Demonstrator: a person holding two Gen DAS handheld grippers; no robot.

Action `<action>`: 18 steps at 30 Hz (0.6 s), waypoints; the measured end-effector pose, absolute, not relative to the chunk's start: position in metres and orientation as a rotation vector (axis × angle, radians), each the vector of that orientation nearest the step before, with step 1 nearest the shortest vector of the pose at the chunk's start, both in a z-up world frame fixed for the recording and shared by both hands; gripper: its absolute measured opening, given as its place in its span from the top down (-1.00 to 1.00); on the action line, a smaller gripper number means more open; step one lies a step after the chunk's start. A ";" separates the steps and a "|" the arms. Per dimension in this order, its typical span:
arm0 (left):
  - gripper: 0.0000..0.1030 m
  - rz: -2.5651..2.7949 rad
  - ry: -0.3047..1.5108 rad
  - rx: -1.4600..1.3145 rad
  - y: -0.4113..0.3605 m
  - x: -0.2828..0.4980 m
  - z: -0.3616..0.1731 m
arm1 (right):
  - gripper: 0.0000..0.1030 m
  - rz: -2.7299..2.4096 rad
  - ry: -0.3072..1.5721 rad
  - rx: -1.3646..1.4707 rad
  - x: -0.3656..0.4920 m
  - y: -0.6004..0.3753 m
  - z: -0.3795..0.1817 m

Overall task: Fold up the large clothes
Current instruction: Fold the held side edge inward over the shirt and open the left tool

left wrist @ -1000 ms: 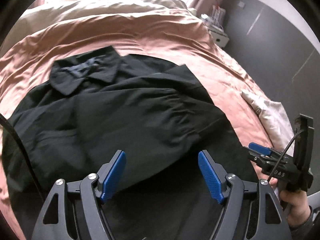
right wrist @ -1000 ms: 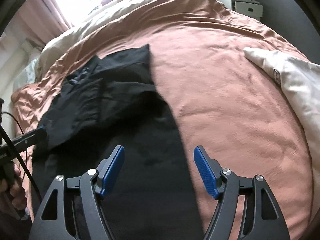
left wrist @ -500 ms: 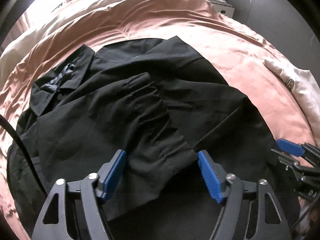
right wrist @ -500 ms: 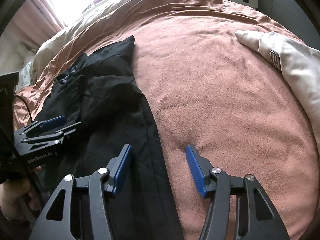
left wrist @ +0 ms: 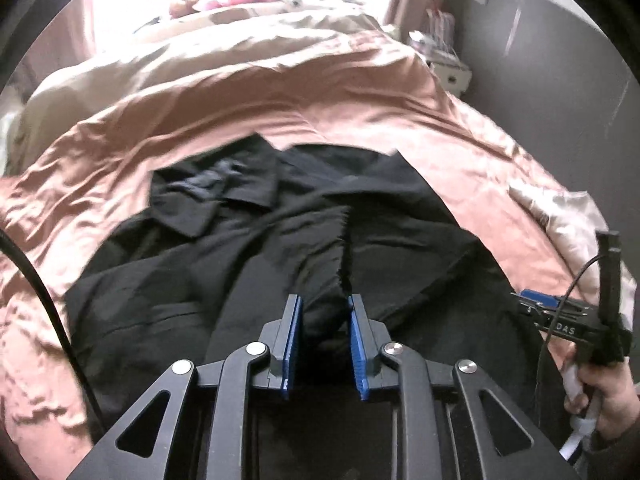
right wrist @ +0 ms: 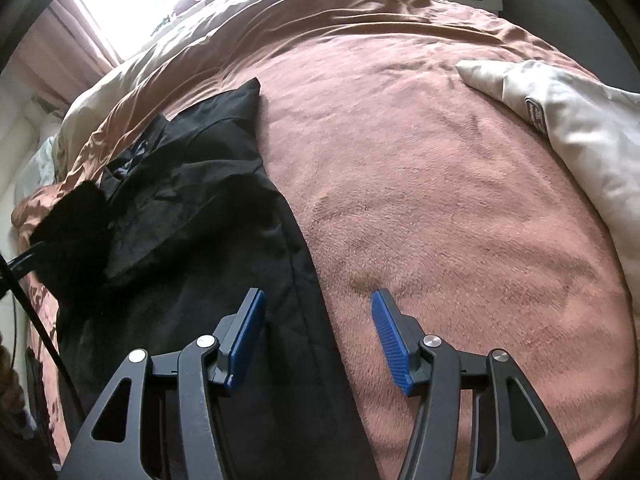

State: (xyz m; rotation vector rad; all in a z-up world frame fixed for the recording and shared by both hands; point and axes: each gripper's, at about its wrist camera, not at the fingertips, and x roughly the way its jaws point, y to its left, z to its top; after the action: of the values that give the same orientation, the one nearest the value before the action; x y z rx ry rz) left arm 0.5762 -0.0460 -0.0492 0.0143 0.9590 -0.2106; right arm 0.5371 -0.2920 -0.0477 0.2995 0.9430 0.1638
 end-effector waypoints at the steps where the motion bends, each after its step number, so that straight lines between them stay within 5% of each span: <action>1: 0.52 -0.199 0.948 0.002 -0.034 0.571 -0.044 | -0.04 0.159 0.941 0.301 0.535 -0.292 -0.046; 6: 0.52 -0.115 0.920 -0.058 0.021 0.547 -0.030 | -0.04 0.151 0.927 0.281 0.527 -0.283 -0.037; 12: 0.77 -0.036 0.915 -0.133 0.070 0.531 -0.037 | -0.05 0.165 0.921 0.249 0.522 -0.267 -0.028; 18: 0.74 0.034 1.004 -0.259 0.122 0.528 -0.070 | -0.05 0.173 0.923 0.206 0.526 -0.252 -0.025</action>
State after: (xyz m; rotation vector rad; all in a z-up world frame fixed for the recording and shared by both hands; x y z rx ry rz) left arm 0.5282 0.1218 -0.0701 -0.2589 1.0044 0.0341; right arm 0.5263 -0.2521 -0.0249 0.2058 0.9235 0.1729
